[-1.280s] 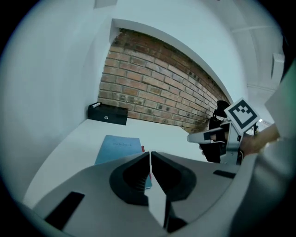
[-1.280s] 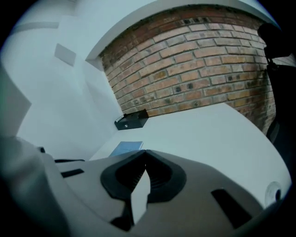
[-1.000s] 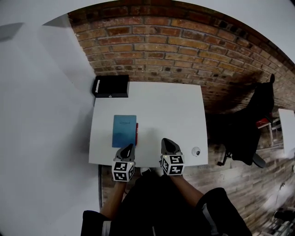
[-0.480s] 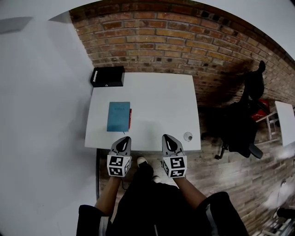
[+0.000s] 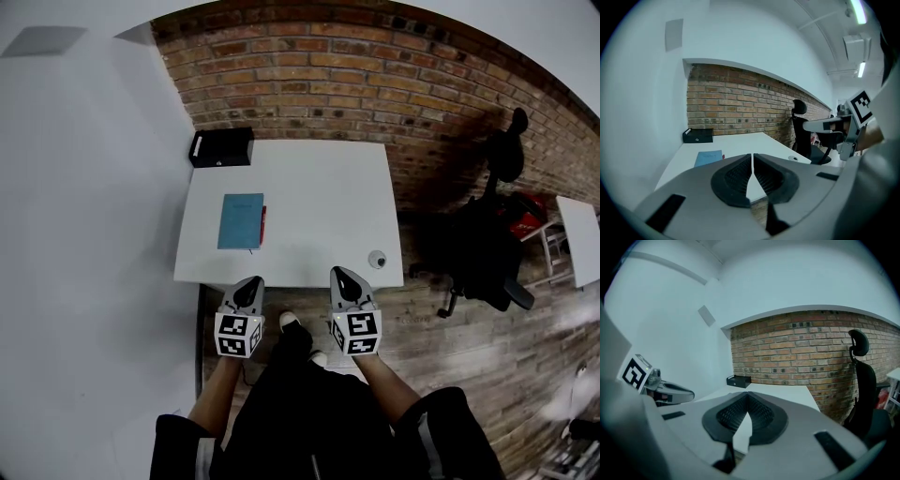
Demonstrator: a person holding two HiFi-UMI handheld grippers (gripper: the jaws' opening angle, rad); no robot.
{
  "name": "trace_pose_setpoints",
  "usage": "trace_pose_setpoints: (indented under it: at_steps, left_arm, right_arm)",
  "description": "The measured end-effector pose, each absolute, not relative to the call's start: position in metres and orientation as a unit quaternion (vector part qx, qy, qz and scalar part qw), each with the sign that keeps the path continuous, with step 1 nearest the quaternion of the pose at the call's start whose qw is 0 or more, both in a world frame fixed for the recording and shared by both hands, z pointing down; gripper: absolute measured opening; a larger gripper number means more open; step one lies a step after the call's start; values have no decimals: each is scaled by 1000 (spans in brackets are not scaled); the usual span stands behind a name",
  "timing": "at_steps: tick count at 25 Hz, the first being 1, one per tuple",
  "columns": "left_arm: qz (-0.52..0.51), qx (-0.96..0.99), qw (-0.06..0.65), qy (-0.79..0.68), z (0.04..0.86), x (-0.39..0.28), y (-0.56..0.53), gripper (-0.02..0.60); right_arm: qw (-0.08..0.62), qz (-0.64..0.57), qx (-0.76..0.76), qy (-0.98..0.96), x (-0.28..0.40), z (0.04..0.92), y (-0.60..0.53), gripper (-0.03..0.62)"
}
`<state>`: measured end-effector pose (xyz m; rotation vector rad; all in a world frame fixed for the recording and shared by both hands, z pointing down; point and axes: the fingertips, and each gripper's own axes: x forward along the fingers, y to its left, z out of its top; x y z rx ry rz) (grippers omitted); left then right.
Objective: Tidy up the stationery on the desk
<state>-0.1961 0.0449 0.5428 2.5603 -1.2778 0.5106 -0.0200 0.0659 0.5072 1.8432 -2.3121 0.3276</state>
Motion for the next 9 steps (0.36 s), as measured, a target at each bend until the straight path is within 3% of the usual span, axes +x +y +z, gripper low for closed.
trace_pose_setpoints:
  at_steps: [9]
  left_arm:
    - [179,875,115,-434,544,-199,74,26]
  right_arm:
    - [83,109,616,-776,-22,507,93,21]
